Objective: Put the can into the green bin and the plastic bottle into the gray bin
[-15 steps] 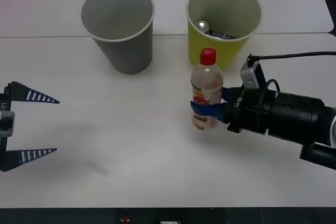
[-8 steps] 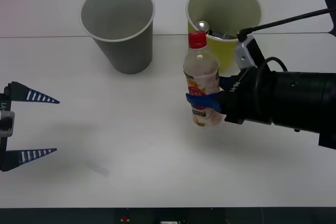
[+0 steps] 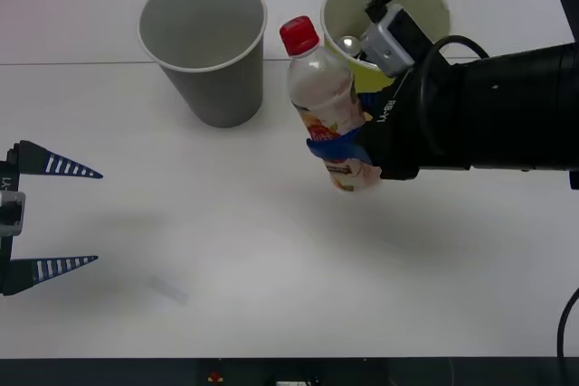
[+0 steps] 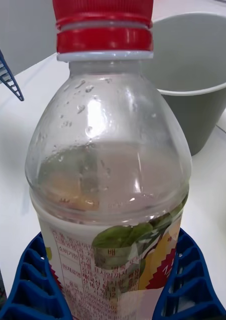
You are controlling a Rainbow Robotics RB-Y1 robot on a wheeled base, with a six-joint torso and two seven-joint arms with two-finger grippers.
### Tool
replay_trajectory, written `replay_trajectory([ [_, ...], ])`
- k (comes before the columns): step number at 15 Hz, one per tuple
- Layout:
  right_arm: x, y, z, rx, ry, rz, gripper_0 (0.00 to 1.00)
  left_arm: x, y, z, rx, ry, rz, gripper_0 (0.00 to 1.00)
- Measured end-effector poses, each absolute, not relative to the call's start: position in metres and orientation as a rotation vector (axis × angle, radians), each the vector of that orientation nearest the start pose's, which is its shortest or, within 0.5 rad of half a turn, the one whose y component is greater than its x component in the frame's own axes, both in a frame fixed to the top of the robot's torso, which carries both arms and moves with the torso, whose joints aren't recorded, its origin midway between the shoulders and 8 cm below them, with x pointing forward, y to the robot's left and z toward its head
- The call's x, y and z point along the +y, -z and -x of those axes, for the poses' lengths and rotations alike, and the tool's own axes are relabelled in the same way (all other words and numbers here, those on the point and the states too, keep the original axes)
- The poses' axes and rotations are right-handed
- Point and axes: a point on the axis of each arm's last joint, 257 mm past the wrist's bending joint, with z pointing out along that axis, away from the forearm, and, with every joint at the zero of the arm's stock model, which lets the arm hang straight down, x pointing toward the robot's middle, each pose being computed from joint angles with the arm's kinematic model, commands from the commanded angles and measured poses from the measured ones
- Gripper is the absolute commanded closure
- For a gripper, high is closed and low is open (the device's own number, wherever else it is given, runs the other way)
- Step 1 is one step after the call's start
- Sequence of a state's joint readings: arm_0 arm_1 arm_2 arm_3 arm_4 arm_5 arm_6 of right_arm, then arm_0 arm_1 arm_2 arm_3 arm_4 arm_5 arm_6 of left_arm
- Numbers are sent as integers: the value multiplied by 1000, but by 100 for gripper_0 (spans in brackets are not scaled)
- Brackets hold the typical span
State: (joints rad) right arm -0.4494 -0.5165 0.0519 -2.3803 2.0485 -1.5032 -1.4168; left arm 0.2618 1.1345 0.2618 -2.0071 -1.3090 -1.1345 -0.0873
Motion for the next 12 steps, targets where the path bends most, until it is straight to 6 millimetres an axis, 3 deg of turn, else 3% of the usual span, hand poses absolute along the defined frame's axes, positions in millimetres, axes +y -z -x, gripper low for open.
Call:
replay_trajectory([
  [4, -20, 25, -392, 1763, -421, 1240, 100, 286, 167, -341, 1443, 118, -1762, 0],
  [12, 30, -31, -444, 1743, -435, 1243, 100, 286, 167, -341, 1444, 118, -1762, 0],
])
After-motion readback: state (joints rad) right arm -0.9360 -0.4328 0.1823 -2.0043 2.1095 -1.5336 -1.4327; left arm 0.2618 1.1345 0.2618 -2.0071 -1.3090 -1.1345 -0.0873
